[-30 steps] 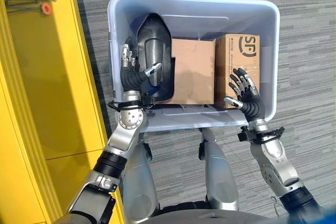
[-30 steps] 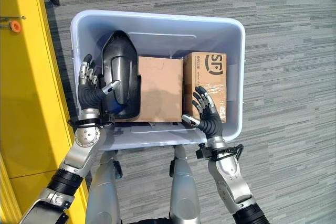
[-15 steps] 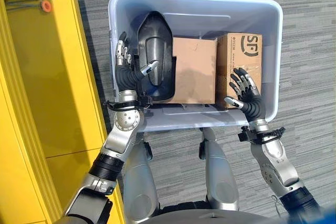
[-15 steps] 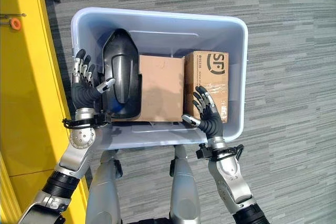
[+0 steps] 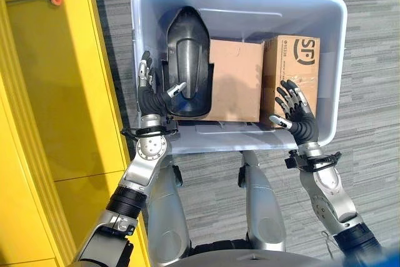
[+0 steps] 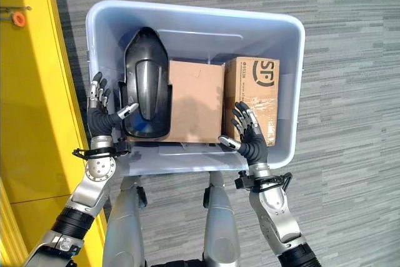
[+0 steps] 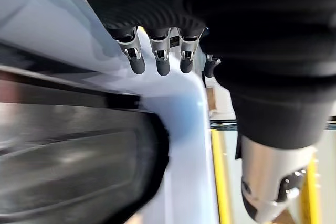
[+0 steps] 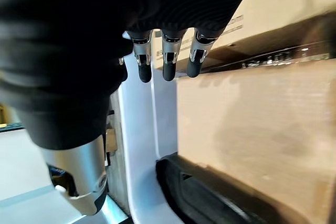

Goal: Move parts from the plastic box to the shelf.

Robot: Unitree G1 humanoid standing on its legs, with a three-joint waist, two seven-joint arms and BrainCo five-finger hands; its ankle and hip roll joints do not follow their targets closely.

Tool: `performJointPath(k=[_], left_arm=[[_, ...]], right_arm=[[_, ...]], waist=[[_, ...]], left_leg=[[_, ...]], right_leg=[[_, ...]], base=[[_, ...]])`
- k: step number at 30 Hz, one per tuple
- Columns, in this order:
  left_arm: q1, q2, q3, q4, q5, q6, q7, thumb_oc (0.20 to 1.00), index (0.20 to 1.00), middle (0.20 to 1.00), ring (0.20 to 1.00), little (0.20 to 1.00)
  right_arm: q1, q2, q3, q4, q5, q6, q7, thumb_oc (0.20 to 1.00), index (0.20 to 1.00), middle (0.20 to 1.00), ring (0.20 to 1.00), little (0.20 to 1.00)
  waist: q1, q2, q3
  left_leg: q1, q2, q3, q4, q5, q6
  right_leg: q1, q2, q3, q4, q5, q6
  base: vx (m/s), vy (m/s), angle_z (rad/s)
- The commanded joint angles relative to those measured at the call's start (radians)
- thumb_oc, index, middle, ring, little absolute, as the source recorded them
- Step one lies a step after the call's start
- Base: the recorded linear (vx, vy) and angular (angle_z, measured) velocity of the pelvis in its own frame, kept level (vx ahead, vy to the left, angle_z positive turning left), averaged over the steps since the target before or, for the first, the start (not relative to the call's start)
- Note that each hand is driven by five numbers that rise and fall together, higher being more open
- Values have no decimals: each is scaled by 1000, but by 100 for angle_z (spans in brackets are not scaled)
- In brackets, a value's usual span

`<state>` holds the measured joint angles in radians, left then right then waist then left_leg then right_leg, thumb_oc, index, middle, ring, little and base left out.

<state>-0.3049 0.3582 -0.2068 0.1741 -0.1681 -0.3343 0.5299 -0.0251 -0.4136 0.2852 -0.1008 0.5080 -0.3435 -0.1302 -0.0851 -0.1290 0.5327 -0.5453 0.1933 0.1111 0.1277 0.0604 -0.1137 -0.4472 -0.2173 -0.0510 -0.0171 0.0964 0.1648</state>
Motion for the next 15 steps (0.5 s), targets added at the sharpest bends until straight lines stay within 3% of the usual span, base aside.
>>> performJointPath(k=[1,15], left_arm=[[-40,15,31,-1,-1,-33,9,1000,1000,1000,1000,1000],[-82,3,12,184,-23,-1,27,1000,1000,1000,1000,1000]], right_arm=[[31,-37,-50,-77,12,-57,-1,1000,1000,1000,1000,1000],[28,-42,-36,-66,22,-60,-1,1000,1000,1000,1000,1000]], waist=[[6,-27,-15],[-7,-49,-13]], left_leg=[[20,61,-54,13,45,-43],[-13,62,-55,15,49,-42]], right_leg=[[-41,-52,31,125,50,30],[-67,-44,31,123,55,29]], base=[[-10,7,3],[0,0,0]])
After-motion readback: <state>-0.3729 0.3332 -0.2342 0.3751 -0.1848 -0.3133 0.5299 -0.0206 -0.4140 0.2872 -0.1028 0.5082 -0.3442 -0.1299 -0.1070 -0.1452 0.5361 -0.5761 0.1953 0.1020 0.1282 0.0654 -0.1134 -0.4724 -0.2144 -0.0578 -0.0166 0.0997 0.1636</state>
